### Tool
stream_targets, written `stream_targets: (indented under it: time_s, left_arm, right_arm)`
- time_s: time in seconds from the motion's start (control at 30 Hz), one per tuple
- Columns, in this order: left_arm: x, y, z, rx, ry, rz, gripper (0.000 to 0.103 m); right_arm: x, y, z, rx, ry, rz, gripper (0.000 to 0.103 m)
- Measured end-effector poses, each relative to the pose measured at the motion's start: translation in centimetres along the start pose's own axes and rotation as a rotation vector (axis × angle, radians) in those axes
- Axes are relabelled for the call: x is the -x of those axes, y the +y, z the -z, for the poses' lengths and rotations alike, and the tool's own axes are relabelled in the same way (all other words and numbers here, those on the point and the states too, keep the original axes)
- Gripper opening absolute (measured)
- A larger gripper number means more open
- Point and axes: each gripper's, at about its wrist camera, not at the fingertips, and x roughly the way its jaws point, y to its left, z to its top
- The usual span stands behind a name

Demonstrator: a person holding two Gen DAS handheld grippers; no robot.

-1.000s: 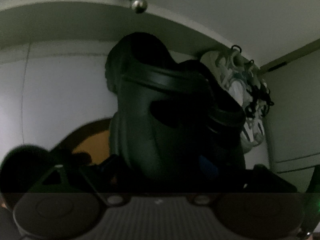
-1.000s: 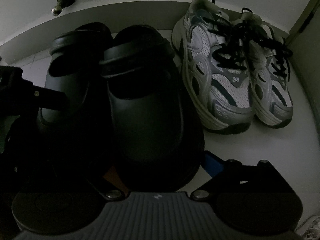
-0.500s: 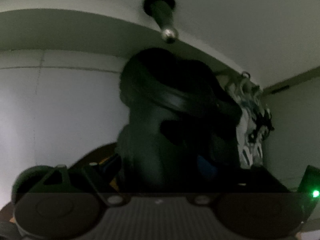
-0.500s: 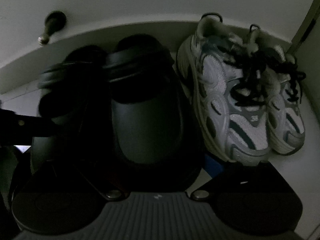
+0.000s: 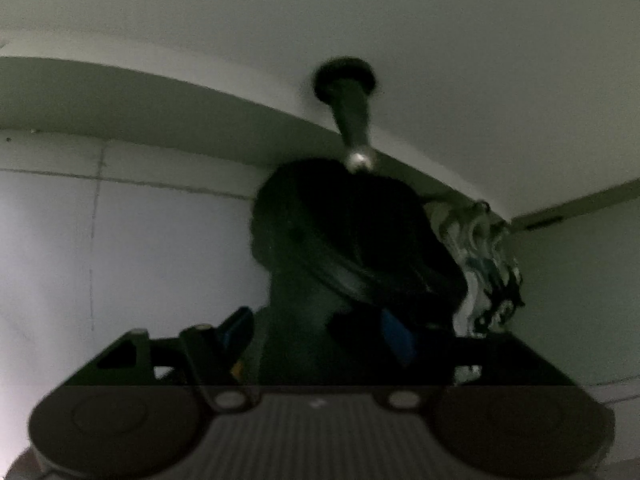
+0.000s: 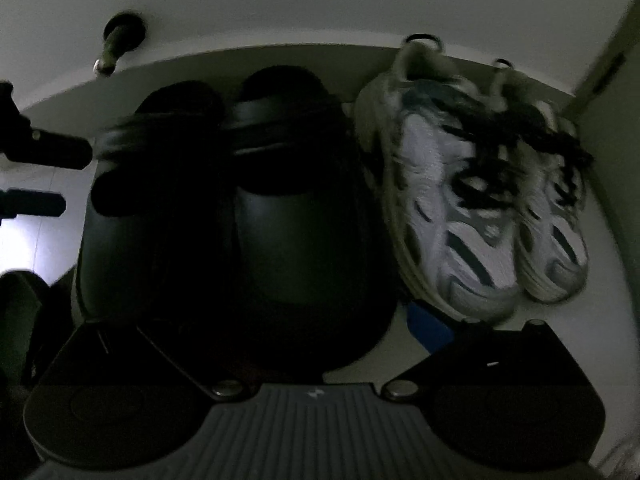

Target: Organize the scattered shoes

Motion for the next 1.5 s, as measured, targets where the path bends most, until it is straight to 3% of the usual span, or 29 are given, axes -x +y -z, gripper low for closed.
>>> stream_targets:
  time_s: [0.07,0.17,0.3,0.57,0.73,0.93,1.03,1.17,1.23,1.3,1.5]
  left_arm:
    - [-0.1,0.3,-0.2,0.019,-0.001,0.0,0.078]
    - [-0.3,0.2,-0.3,0.027,-0.003,0.006,0.081]
    - [-0.6,0.6,-0.4,0.038,0.01,0.018,0.086]
    - [-1.2,1.6,-0.6,0.062,0.038,0.042,0.086]
    - [-1.6,2.1,-1.0,0.046,0.065,0.06,0.088]
    - [-1.8,2.9,-1.5,0.058,0.089,0.064,0.09]
    - [-1.7,2.6,-1.5,0.049,0.105,0.053,0.088]
    - [-2.2,2.9,-1.6,0.076,0.202,0.05,0.083]
    - [-1.9,3.0,-1.5,0.036,0.187,0.02,0.082]
    - [-1.7,3.4,-1.5,0.021,0.164,0.023,0.073]
    - [-2.0,4.8,-1.3,0.076,0.142,0.052,0.067]
  right_arm:
    - [1.1,0.1,-0.2,-0.045,-0.006,0.037,0.102]
    - [2.8,0.7,-0.1,-0.098,-0.046,-0.015,0.102]
    - [4.1,3.8,-1.8,-0.02,-0.084,-0.026,0.102]
    - [2.4,8.3,-3.5,0.001,-0.07,-0.108,0.102]
    - [0.3,10.9,-3.3,0.036,-0.008,-0.132,0.103]
    - [-0.9,12.4,-3.6,0.057,0.013,-0.026,0.103]
    - [-1.0,12.2,-4.0,0.055,0.042,-0.023,0.103]
    - [-1.0,11.5,-4.6,0.046,0.071,-0.032,0.102]
    - [-0.8,11.0,-4.8,0.002,0.045,-0.042,0.102]
    - [-0.8,10.8,-4.5,-0.023,0.027,-0.027,0.097]
    - [-0.3,10.3,-3.1,-0.032,-0.027,-0.026,0.096]
